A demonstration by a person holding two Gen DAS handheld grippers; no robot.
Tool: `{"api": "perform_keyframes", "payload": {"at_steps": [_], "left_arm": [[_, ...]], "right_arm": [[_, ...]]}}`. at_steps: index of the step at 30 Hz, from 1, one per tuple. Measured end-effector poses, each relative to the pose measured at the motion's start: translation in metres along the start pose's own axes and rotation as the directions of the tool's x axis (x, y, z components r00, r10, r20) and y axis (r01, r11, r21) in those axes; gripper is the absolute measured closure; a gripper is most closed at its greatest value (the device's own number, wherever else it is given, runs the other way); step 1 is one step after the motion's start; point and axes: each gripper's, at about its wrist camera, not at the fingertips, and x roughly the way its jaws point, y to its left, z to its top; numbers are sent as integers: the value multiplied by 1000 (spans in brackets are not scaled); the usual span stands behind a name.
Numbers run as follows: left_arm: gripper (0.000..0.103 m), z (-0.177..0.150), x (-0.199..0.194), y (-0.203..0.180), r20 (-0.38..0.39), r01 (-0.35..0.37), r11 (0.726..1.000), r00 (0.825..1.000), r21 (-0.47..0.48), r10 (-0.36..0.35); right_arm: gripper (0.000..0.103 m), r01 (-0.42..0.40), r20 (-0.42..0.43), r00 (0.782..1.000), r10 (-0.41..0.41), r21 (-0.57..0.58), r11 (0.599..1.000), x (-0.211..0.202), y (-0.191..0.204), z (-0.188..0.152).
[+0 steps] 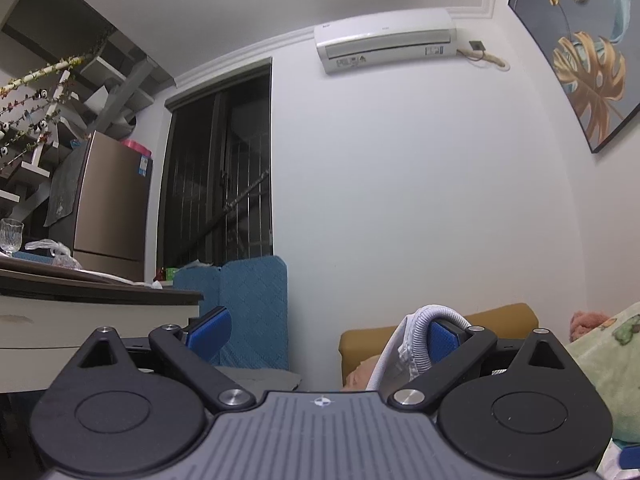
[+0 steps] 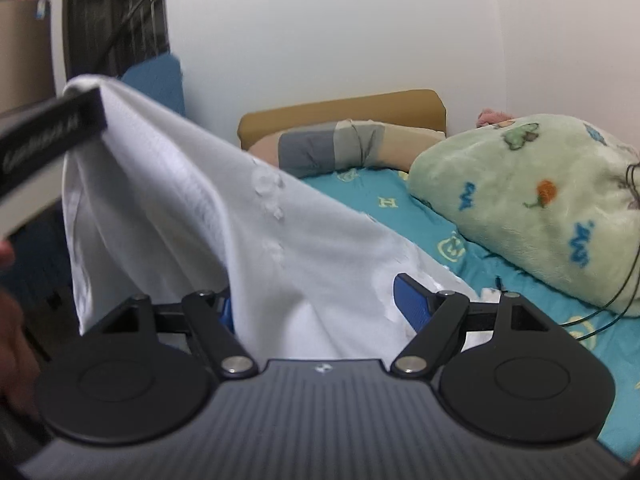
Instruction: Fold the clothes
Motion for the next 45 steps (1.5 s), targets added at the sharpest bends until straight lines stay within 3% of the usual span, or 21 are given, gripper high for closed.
{"api": "perform_keyframes", "payload": {"at_steps": [7,13,16,18,21,26,31,34,36,40,45], "left_arm": [[4,1,2,1,-10,-17,1000,1000,4,17],[2,0,5,-3,10,-73,997,997,35,73],[1,0,3,-4,-7,-63,998,998,31,63],[1,0,-1,-2,-16,-60,998,998,28,61],[0,6,-10,6,-20,-66,998,998,3,66],[0,54,-24,15,113,-150,989,982,-15,150],[0,141,-39,27,250,-170,983,951,-63,181],[0,199,-60,34,332,-170,982,924,-83,188],[0,238,-74,39,386,-169,981,902,-97,194],[0,302,-106,50,424,-146,980,885,-139,192],[0,369,-141,63,447,-109,978,876,-180,180]], "right_arm": [[26,120,51,991,-121,10,993,-3,-2,-1],[24,203,-110,974,-197,39,978,-9,-46,-37],[16,211,-166,969,-183,171,962,-18,-79,-56],[16,222,-138,971,-195,222,949,-29,-92,-60],[16,264,-32,964,-266,264,928,-52,-104,-45],[16,219,202,941,-271,248,944,-92,-111,14],[16,142,420,881,-219,206,968,-137,-112,109],[16,80,509,844,-170,193,978,-170,-115,161],[16,49,572,808,-138,169,984,-198,-114,190],[16,-14,674,735,-83,136,991,-264,-107,227],[15,-11,737,674,-46,73,997,-334,-105,248]]}}
